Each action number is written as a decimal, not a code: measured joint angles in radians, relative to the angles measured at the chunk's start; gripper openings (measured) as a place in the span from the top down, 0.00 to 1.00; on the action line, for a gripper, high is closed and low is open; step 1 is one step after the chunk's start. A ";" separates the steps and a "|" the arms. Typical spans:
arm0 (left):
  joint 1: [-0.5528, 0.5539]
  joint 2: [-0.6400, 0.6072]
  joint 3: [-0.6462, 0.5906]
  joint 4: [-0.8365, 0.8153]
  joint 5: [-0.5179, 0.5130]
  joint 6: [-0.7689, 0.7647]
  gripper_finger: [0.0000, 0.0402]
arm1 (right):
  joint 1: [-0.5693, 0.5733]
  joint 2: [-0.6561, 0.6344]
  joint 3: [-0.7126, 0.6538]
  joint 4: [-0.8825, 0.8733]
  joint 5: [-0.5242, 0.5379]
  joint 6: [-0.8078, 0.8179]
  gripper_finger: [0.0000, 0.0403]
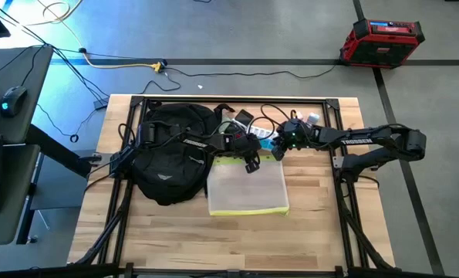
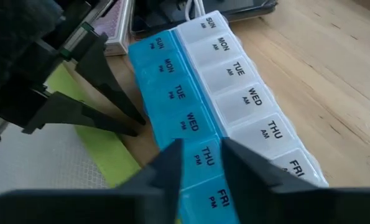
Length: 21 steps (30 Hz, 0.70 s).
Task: Unpack backpack
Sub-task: Put the pill box into the transparent zip bag
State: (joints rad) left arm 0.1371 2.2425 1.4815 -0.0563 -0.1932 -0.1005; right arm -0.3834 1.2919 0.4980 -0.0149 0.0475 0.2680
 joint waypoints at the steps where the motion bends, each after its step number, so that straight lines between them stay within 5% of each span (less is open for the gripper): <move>1: 0.000 0.000 0.000 0.000 0.000 0.000 0.93 | 0.000 0.000 0.000 -0.002 -0.003 0.000 0.92; 11: 0.000 0.000 0.000 -0.001 0.000 0.000 0.93 | -0.003 0.111 0.005 0.030 -0.051 -0.016 1.00; 21: 0.000 -0.001 0.000 -0.005 0.000 0.000 0.93 | 0.020 0.067 0.065 0.024 -0.039 -0.018 1.00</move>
State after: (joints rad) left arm 0.1371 2.2417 1.4815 -0.0608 -0.1932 -0.1005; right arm -0.3630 1.3591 0.5634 0.0091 0.0085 0.2503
